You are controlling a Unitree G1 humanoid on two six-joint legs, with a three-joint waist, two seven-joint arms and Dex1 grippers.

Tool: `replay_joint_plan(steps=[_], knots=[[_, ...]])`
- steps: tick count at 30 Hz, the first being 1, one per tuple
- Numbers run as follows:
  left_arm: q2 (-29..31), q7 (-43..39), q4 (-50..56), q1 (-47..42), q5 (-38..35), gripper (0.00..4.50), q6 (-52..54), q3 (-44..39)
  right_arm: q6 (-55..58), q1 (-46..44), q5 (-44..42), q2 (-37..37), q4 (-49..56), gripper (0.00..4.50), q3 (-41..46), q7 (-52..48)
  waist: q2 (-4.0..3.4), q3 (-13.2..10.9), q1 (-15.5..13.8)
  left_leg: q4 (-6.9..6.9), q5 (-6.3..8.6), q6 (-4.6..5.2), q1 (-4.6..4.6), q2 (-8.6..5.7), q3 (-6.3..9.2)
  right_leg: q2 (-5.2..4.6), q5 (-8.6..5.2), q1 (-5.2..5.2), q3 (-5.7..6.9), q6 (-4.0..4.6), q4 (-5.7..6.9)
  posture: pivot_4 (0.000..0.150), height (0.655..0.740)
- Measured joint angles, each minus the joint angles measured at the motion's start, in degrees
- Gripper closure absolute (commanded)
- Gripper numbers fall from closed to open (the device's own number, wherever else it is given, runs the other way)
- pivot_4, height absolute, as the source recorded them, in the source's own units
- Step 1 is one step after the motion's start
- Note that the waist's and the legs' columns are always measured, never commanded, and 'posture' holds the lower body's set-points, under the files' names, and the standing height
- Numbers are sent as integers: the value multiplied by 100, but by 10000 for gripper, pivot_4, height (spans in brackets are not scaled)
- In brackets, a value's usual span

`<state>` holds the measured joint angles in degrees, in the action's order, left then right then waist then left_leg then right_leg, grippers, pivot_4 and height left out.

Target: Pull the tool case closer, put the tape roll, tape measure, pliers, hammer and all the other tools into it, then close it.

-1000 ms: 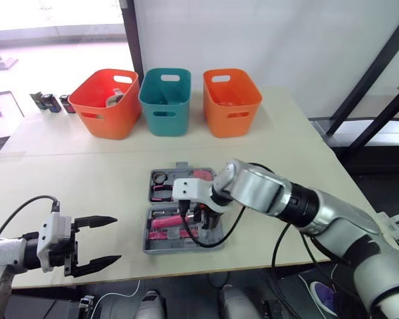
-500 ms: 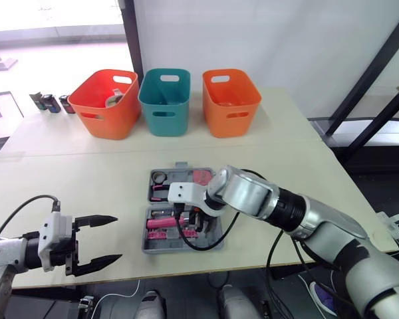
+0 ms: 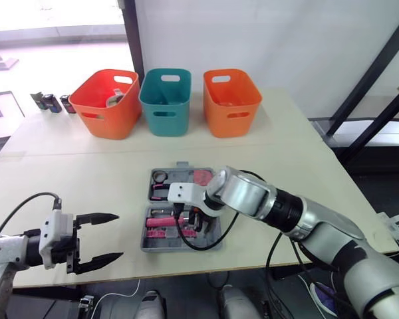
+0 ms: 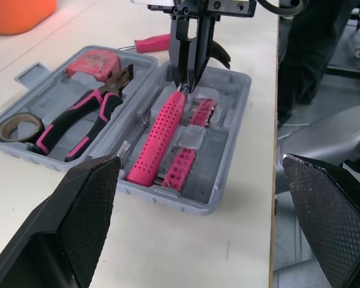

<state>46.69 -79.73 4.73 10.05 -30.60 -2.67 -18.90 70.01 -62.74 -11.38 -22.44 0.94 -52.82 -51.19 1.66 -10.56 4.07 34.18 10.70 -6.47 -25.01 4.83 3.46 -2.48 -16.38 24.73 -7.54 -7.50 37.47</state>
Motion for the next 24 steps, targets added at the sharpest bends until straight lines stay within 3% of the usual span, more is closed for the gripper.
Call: replay_joint_plan(steps=[24], knots=[[0, 58, 33, -124, 7, 0, 111, 24, 108, -128, 56, -100, 87, 44668, 23, 33, 0, 0, 8, 0, 0, 0, 0, 0, 0, 0, 0, -1, 0, -1, 0, 1500, 7400]])
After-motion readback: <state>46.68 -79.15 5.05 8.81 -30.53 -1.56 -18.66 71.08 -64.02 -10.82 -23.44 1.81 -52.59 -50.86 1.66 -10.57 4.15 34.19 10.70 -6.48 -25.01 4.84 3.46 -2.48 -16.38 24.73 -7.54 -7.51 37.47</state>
